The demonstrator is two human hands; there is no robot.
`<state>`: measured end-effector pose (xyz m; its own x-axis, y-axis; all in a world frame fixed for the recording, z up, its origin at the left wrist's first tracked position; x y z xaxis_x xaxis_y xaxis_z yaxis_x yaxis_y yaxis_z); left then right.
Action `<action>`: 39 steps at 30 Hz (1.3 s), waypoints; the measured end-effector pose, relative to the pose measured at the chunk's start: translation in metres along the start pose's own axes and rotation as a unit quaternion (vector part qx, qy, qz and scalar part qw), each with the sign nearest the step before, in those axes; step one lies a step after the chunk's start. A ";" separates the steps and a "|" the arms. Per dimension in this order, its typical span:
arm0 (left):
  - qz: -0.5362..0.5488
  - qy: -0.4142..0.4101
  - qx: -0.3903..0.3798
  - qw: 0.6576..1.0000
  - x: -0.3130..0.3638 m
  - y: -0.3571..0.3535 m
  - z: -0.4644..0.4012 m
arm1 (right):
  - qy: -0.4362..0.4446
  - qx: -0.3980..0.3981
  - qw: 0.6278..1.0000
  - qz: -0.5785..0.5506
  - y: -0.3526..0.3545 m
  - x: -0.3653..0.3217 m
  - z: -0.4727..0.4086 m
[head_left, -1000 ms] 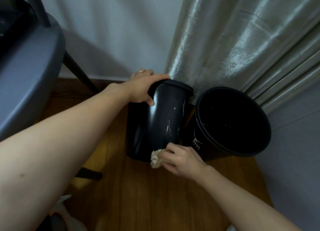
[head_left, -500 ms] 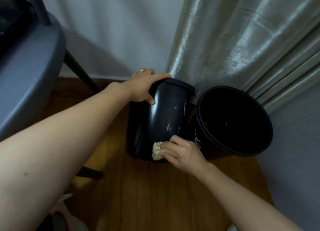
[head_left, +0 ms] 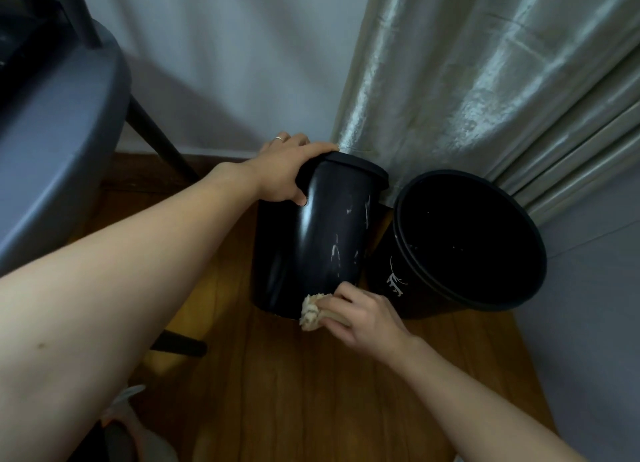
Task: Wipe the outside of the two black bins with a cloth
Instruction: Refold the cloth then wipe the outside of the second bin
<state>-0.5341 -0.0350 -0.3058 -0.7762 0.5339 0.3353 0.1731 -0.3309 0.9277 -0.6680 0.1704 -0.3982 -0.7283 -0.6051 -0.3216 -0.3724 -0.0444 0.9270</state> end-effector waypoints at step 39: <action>0.007 0.009 -0.006 1.000 0.008 -0.002 0.004 | 0.016 0.006 0.999 0.035 0.026 0.010 -0.035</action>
<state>-0.5380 -0.0266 -0.3044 -0.7841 0.5156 0.3455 0.1773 -0.3474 0.9208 -0.6646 0.1350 -0.3707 -0.7347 -0.6309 -0.2494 -0.3279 0.0085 0.9447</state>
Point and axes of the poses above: each hand's wrist, its own z-axis away from the middle knuckle, its own y-axis out of the back of the hand, x = y × z, the point moved 6 cm from there along -z, towards the middle knuckle, and after that the axes turned 6 degrees about -x, right-handed, at the moved point
